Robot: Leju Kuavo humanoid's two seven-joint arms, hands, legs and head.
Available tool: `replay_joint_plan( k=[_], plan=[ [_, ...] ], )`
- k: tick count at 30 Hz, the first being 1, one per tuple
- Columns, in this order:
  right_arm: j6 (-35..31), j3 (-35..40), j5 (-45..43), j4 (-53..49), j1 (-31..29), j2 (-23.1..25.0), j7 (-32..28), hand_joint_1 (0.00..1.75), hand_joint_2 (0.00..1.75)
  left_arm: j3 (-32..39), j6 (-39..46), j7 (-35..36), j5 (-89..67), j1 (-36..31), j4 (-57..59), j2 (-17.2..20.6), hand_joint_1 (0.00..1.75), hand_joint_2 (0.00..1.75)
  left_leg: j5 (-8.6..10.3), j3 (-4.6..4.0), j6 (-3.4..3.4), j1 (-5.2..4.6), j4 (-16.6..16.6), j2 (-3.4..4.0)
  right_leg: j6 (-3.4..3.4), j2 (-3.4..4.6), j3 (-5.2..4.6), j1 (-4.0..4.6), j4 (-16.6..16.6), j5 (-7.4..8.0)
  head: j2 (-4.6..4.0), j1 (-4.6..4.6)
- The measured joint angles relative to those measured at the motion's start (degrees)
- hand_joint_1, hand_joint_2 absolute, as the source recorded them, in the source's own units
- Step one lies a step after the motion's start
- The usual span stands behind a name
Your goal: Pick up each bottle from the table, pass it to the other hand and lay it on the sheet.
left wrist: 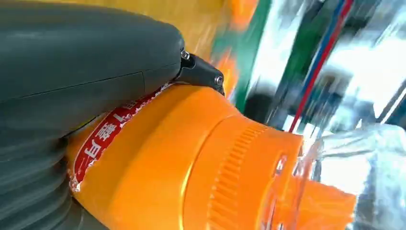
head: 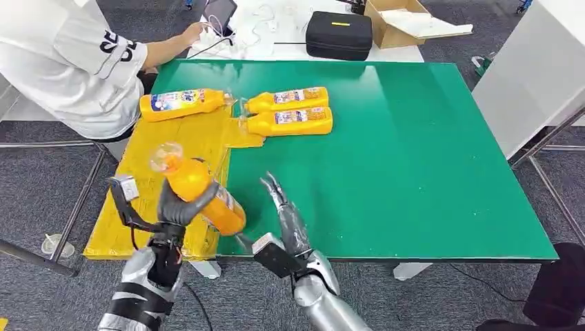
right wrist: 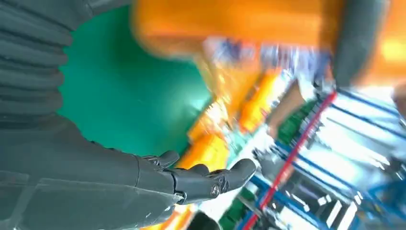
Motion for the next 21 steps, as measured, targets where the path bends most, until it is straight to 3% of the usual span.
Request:
replay_joint_plan(
  k=[7,14,21],
  plan=[
    [-0.8,-0.3,-3.2,-12.1,3.3,-1.1,-1.2,0.0,0.0,5.3,10.5,-4.4,-9.6,-4.0,-0.1,0.0,1.75,1.75,0.0,-0.01,0.0,-0.01,0.0,-0.01,0.0,0.0,0.0,-0.01,0.0,-0.01,0.02,0.02],
    [-1.6,-0.2,-4.5,-16.6,4.3,-1.2,-2.6,0.0,0.0,6.5,16.2,-6.5,-15.6,-5.7,0.1,0.0,1.75,1.75,-0.01,-0.01,0.0,-0.01,0.0,0.01,0.0,0.0,0.0,-0.01,0.0,0.0,0.02,0.04],
    [0.7,0.8,-8.2,-18.1,3.5,-1.2,-3.9,0.0,0.0,2.2,32.6,-6.8,-52.4,-11.7,9.1,3.0,1.75,1.75,0.04,-0.01,-0.01,0.0,0.0,-0.03,0.0,0.0,0.03,0.0,0.0,0.0,0.0,0.02]
  ],
)
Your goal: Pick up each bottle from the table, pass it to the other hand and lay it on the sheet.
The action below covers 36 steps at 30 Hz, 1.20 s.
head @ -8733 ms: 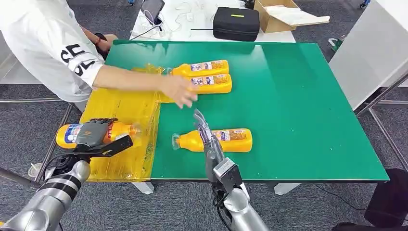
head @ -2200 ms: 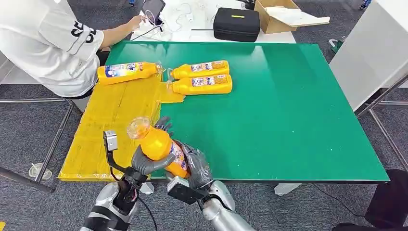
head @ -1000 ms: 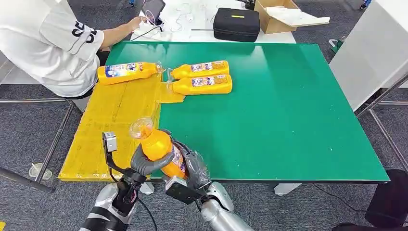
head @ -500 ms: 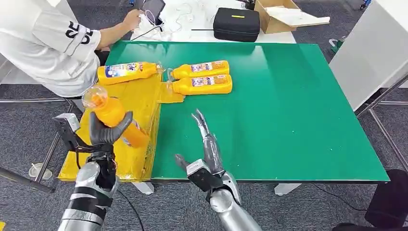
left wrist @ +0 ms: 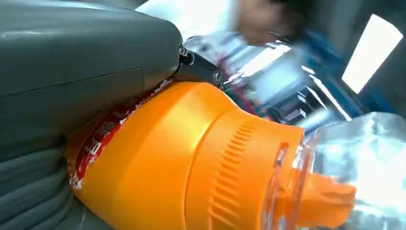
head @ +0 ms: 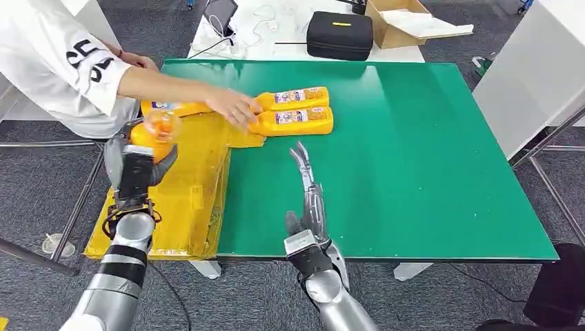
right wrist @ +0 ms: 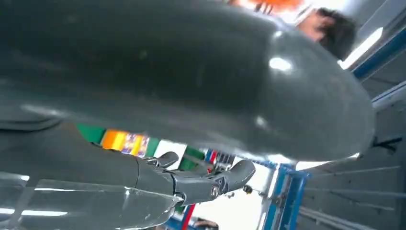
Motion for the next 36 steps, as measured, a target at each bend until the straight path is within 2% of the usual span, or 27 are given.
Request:
replay_joint_plan(
  k=[5,12,33,34,35,36],
  plan=[
    [2.7,1.4,-1.6,0.1,-0.9,0.0,-0.5,0.0,0.0,-8.4,0.0,2.7,-19.8,-4.8,12.3,4.6,1.75,1.75,0.01,0.03,-0.01,-0.01,0.0,0.08,-0.01,0.03,-0.01,-0.01,0.0,0.01,0.0,0.0],
    [3.8,1.9,-2.0,0.5,-1.1,0.0,-0.5,0.0,0.0,-14.6,-1.8,5.7,-24.7,-7.6,21.0,8.2,1.75,1.75,0.0,0.01,-0.02,0.01,0.0,0.08,-0.02,0.03,-0.04,0.01,0.0,-0.01,0.0,0.0],
    [6.5,3.2,-1.5,1.7,-1.1,0.0,0.0,0.0,0.0,-14.6,-17.8,4.3,-18.1,-7.8,26.0,10.0,1.75,1.75,0.0,-0.01,-0.02,0.01,0.0,0.07,-0.01,0.02,-0.03,0.0,0.0,-0.01,0.0,0.0],
    [6.7,3.2,-1.5,1.9,-1.1,0.0,0.1,0.0,0.0,-14.6,-18.9,4.2,-17.9,-7.8,26.1,10.1,1.64,1.75,0.0,-0.01,-0.02,0.0,0.0,0.06,-0.01,0.02,-0.03,0.0,0.0,-0.01,0.0,0.02],
    [6.9,3.3,-1.4,2.0,-1.1,0.0,0.1,0.0,0.0,-14.5,-19.7,4.2,-17.9,-7.9,26.2,10.1,1.41,1.75,0.0,-0.01,-0.02,0.0,0.0,0.06,-0.01,0.02,-0.02,0.0,0.0,-0.01,0.0,-0.02],
    [7.0,3.3,-1.3,2.1,-1.1,0.0,0.1,0.0,0.0,-14.5,-20.0,4.2,-17.9,-7.9,26.4,10.2,0.54,1.75,0.0,0.0,-0.02,0.0,0.0,0.07,-0.01,0.02,-0.02,0.0,0.0,-0.01,0.0,0.0]
  ],
)
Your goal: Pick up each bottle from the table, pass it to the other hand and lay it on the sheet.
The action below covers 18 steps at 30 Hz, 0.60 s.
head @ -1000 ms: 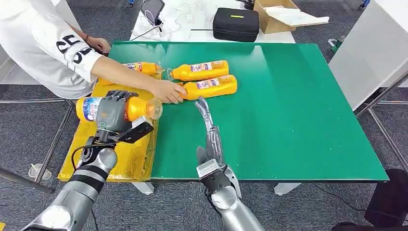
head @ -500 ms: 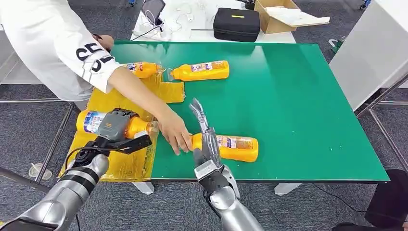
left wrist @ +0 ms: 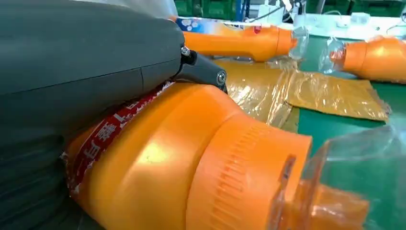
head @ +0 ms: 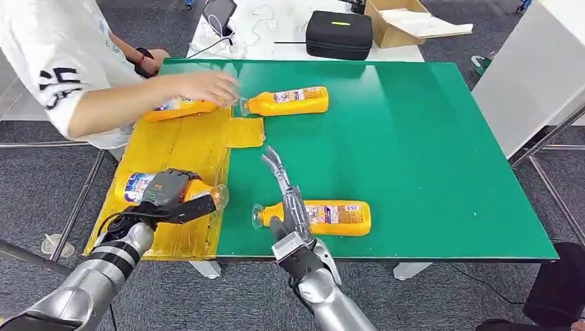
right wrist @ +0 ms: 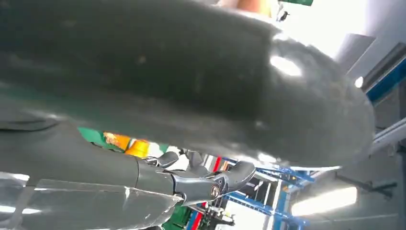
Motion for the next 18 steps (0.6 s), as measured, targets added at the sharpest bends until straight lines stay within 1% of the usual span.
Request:
replay_joint_plan(
  k=[1,6,7,12,18],
  plan=[
    [0.1,0.1,0.0,0.1,0.0,0.0,0.0,0.0,0.0,0.0,-0.1,0.0,-0.2,0.0,0.1,0.0,0.07,1.75,0.0,0.0,0.0,0.0,0.0,0.0,0.0,0.0,0.0,0.0,0.0,0.0,0.0,0.0],
    [1.2,0.1,0.0,0.9,0.0,0.0,0.3,0.0,0.0,-0.6,-1.4,1.6,-2.7,0.2,1.1,0.0,0.07,1.75,0.0,0.04,0.0,0.0,0.0,0.01,0.0,0.0,0.02,0.0,0.0,0.01,0.0,0.0],
    [1.3,0.1,-0.2,1.1,0.0,0.0,0.4,0.0,0.0,-0.7,-1.5,1.8,-2.8,0.2,1.2,0.0,0.0,1.75,0.01,0.04,-0.01,0.0,0.0,0.01,0.0,0.0,0.03,0.0,0.0,0.01,0.0,0.02],
    [1.6,0.1,-0.3,1.8,-0.3,0.0,0.5,0.0,0.0,-0.7,-1.9,1.9,-3.2,0.2,1.7,0.0,0.0,1.75,0.01,0.07,-0.01,0.0,0.0,-0.01,0.0,0.0,0.06,0.0,0.0,0.01,0.0,0.02],
    [2.4,0.1,-0.4,2.7,-0.4,0.0,0.5,0.0,0.0,-0.7,-4.9,1.6,-1.1,-0.1,1.9,0.0,0.0,1.75,0.01,0.15,-0.01,0.0,0.0,-0.02,0.0,0.0,0.16,0.0,0.0,0.01,0.0,0.0]
  ],
)
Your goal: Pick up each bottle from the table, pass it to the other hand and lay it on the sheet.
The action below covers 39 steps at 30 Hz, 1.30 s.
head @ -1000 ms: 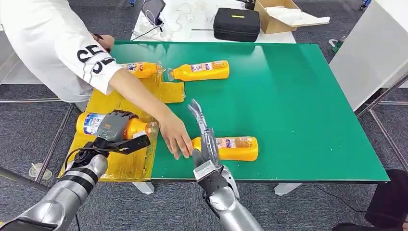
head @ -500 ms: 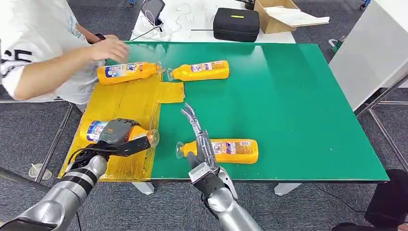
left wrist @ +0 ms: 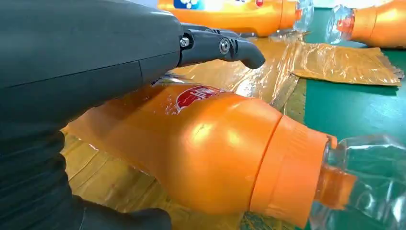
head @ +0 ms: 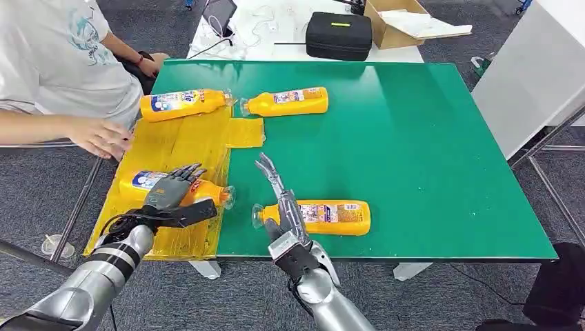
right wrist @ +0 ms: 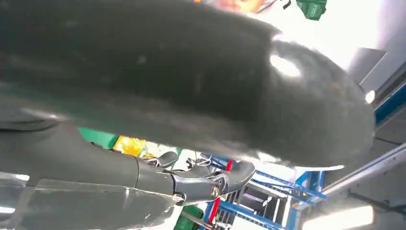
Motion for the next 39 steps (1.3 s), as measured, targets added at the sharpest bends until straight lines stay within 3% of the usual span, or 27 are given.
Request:
replay_joint_plan(
  k=[15,16,20,21,26,30,31,37,39],
  plan=[
    [0.6,0.0,-0.2,1.0,-0.3,0.2,0.0,0.0,0.0,0.1,-2.6,-1.0,2.6,-0.1,0.0,0.0,0.0,1.75,0.0,0.13,0.0,0.0,0.0,-0.05,0.0,-0.02,0.17,0.0,0.0,0.0,0.0,0.0],
    [0.7,0.0,-0.2,1.1,-0.3,0.2,0.0,0.0,0.0,0.2,-3.1,-1.2,3.1,-0.2,0.0,0.0,0.0,0.0,0.01,0.15,0.0,0.0,0.0,-0.07,0.0,-0.02,0.18,0.0,0.0,0.0,0.0,0.0],
    [0.7,-0.1,-0.7,2.6,-0.7,0.4,-0.2,0.0,0.0,2.9,-16.7,-6.6,11.7,-1.3,-0.2,1.9,0.0,0.0,0.1,0.36,-0.04,0.0,0.0,-0.32,-0.02,-0.17,0.45,0.0,0.0,-0.02,0.0,0.0],
    [1.2,-0.2,-0.9,3.2,-0.7,0.4,-0.7,0.0,0.0,3.7,-23.7,-8.1,21.5,0.1,-3.9,3.6,0.0,0.0,0.15,0.35,-0.09,0.0,0.0,-0.28,-0.14,-0.15,0.38,0.0,0.0,0.08,0.0,-0.02],
    [1.2,-0.3,-0.9,3.8,-0.7,0.5,-1.0,0.0,0.0,4.9,-23.4,-8.2,34.9,4.8,-11.6,4.3,0.0,0.0,0.17,0.17,-0.1,0.01,0.0,-0.21,-0.14,-0.11,0.12,0.01,0.0,0.1,0.0,0.02],
    [0.4,-0.3,0.4,3.8,-0.6,0.7,0.2,0.0,0.0,10.1,-14.7,-8.3,48.2,8.6,-21.4,0.2,0.0,0.0,0.17,-0.02,-0.1,0.0,0.0,-0.22,-0.14,-0.12,-0.05,0.0,0.0,0.1,0.0,0.04],
    [0.2,-0.3,0.7,3.8,-0.6,0.7,0.4,0.0,0.0,11.4,-13.1,-8.3,49.4,9.1,-23.2,-1.0,0.0,1.75,0.17,-0.07,-0.1,0.0,0.0,-0.27,-0.13,-0.14,-0.05,0.0,0.0,0.1,0.0,0.02],
    [-2.2,-0.3,3.7,3.7,-0.5,0.9,2.5,0.0,0.0,18.7,-8.8,-8.3,54.0,12.1,-33.5,-6.9,0.0,1.75,0.13,-0.09,-0.09,0.0,0.0,-0.15,-0.13,-0.07,-0.13,0.0,0.0,0.11,0.0,0.02],
    [-4.2,-0.5,7.7,3.5,-0.6,0.2,6.7,0.0,0.0,21.3,-7.4,-8.3,55.1,13.1,-36.6,-8.7,0.0,1.75,0.13,-0.09,-0.09,0.0,0.0,-0.14,-0.13,-0.06,-0.13,0.0,0.0,0.11,0.0,-0.02]
  ],
)
